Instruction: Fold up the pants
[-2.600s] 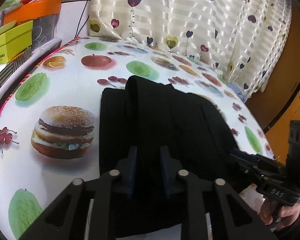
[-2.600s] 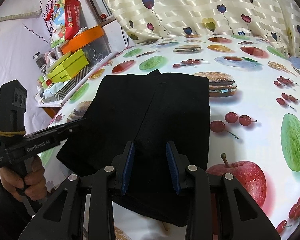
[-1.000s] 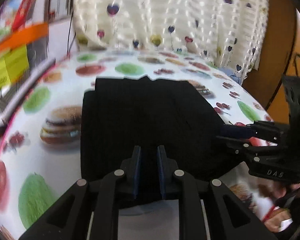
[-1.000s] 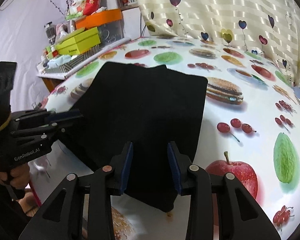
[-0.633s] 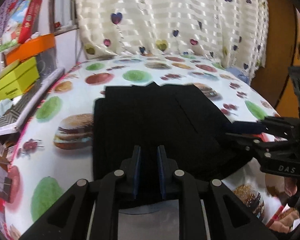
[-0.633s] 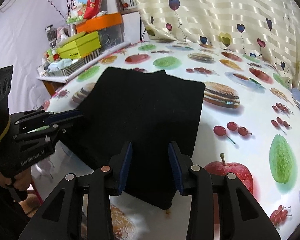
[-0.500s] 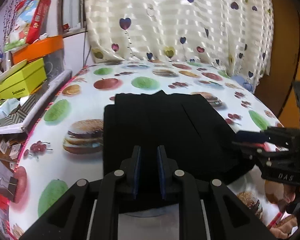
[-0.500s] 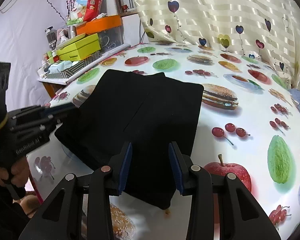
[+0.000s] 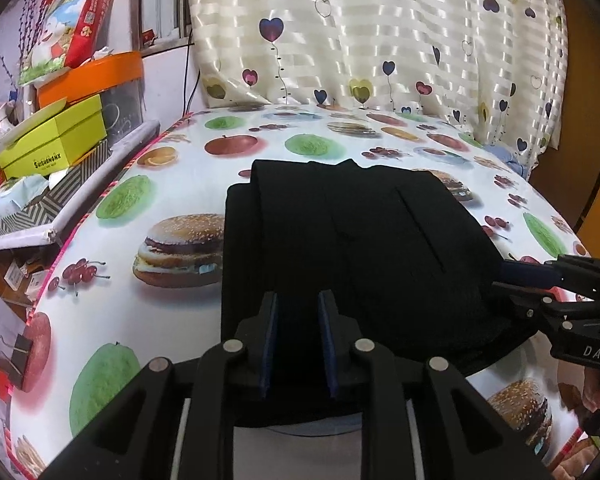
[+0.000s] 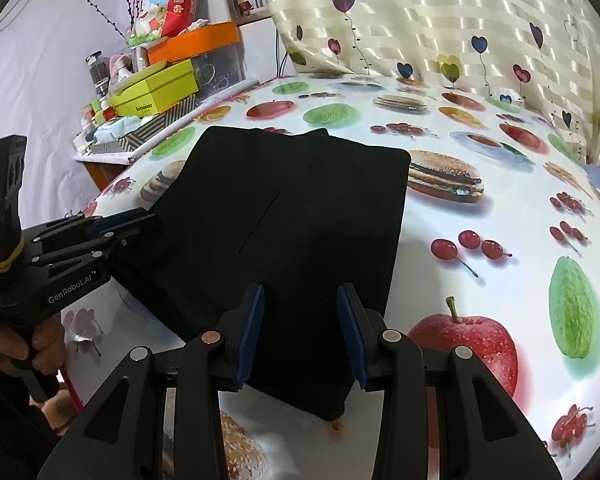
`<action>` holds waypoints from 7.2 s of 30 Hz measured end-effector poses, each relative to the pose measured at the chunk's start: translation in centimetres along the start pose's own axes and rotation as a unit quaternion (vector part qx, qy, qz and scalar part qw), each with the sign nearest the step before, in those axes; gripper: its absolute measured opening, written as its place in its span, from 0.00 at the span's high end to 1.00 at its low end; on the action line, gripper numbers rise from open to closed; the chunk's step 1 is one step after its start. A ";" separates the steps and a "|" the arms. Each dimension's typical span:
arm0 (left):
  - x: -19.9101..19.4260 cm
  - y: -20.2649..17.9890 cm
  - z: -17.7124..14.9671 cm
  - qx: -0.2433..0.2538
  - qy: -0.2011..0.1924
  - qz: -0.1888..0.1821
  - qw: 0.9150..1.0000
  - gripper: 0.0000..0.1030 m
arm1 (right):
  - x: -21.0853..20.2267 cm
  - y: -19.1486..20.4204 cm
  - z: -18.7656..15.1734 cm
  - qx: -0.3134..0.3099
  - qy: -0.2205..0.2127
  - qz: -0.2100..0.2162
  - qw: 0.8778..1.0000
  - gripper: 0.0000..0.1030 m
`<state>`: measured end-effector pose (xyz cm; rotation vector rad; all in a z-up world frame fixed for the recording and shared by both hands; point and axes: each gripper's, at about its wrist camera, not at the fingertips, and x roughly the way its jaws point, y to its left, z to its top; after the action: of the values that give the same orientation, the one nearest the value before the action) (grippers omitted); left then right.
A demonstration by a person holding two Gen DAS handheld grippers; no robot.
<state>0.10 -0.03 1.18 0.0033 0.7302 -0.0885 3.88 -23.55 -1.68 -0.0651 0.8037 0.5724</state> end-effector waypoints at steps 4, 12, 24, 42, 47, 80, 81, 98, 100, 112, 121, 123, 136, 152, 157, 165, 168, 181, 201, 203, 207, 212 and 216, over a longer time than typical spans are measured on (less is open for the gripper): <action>0.0 0.5 0.0 -0.010 -0.002 -0.011 1.000 0.76 | 0.0 -0.1 -0.1 0.004 -0.003 0.005 1.000 0.62; -1.4 2.9 0.4 -0.042 -0.003 -0.021 0.999 0.71 | -1.4 -0.6 -0.2 0.015 -0.010 0.012 1.000 0.58; -0.2 5.7 2.0 -0.088 -0.002 -0.047 0.995 0.51 | -1.3 -3.6 0.4 0.084 -0.007 0.044 0.995 0.53; 5.0 6.2 3.0 -0.121 0.048 -0.083 0.988 0.38 | 2.2 -5.8 2.5 0.121 0.012 0.068 0.990 0.51; 5.3 6.1 3.2 -0.122 0.045 -0.093 0.987 0.38 | 2.7 -6.0 2.8 0.132 0.012 0.077 0.988 0.51; 2.7 4.3 3.5 -0.088 0.027 -0.084 0.992 0.84 | 1.2 -3.9 2.9 0.112 -0.003 0.077 0.991 0.87; 2.6 4.2 3.6 -0.087 0.026 -0.084 0.992 0.84 | 1.0 -3.7 3.0 0.108 -0.007 0.078 0.991 0.87; 1.5 4.7 8.0 -0.051 -0.016 -0.077 0.996 0.88 | 0.7 -0.5 7.6 0.049 -0.040 0.094 0.994 0.88; 1.8 5.2 8.7 -0.050 -0.020 -0.072 0.996 0.88 | 1.2 -0.2 8.5 0.046 -0.043 0.095 0.994 0.88; 5.0 9.3 12.5 -0.050 -0.030 -0.042 0.997 0.89 | 5.5 1.0 13.5 0.034 -0.050 0.108 0.992 0.88; 9.3 13.3 11.6 -0.078 -0.005 -0.010 0.997 0.91 | 10.2 1.1 14.4 0.044 -0.028 0.107 0.993 0.87; 10.1 14.1 10.9 -0.085 0.005 -0.005 0.996 0.91 | 10.7 0.4 14.1 0.053 -0.019 0.106 0.993 0.87; 8.2 15.4 9.1 -0.116 0.010 0.023 0.993 0.87 | 10.0 -0.3 12.4 0.041 0.013 0.029 0.999 0.64; 6.3 8.3 6.0 -0.058 0.010 -0.015 0.998 0.87 | 8.0 2.9 9.1 -0.025 0.015 0.010 1.000 0.63; 4.7 7.7 5.4 -0.059 0.011 0.005 0.998 0.87 | 6.4 3.3 8.7 -0.025 0.005 0.009 1.000 0.63; 3.2 5.6 3.0 -0.056 0.019 0.023 0.998 0.87 | 4.9 5.0 5.9 -0.061 0.013 0.011 0.998 0.56; 3.1 5.0 2.3 -0.049 0.024 0.034 0.998 0.87 | 4.9 5.0 4.8 -0.067 0.025 0.011 0.997 0.56; 3.8 4.0 0.4 -0.038 0.048 0.065 0.996 0.77 | 5.2 4.8 3.1 -0.079 0.049 -0.013 0.996 0.53; 3.7 4.3 0.1 -0.045 0.041 0.077 0.995 0.65 | 5.4 5.3 2.9 -0.093 0.052 -0.020 0.994 0.46; 3.7 4.3 0.1 -0.045 0.041 0.077 0.995 0.64 | 5.4 5.3 2.9 -0.093 0.052 -0.020 0.994 0.46; 3.8 4.1 0.2 -0.040 0.044 0.070 0.996 0.51 | 5.4 5.3 2.9 -0.093 0.052 -0.020 0.994 0.46; 3.8 4.2 0.2 -0.043 0.045 0.071 0.996 0.49 | 5.4 5.3 2.9 -0.094 0.052 -0.020 0.994 0.46; 3.8 4.3 0.2 -0.043 0.045 0.071 0.996 0.49 | 5.4 5.2 2.9 -0.093 0.052 -0.020 0.994 0.45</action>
<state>3.44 3.93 -1.34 -0.0240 0.8211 0.0788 6.11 -15.85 -2.59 -0.2842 0.8458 0.6087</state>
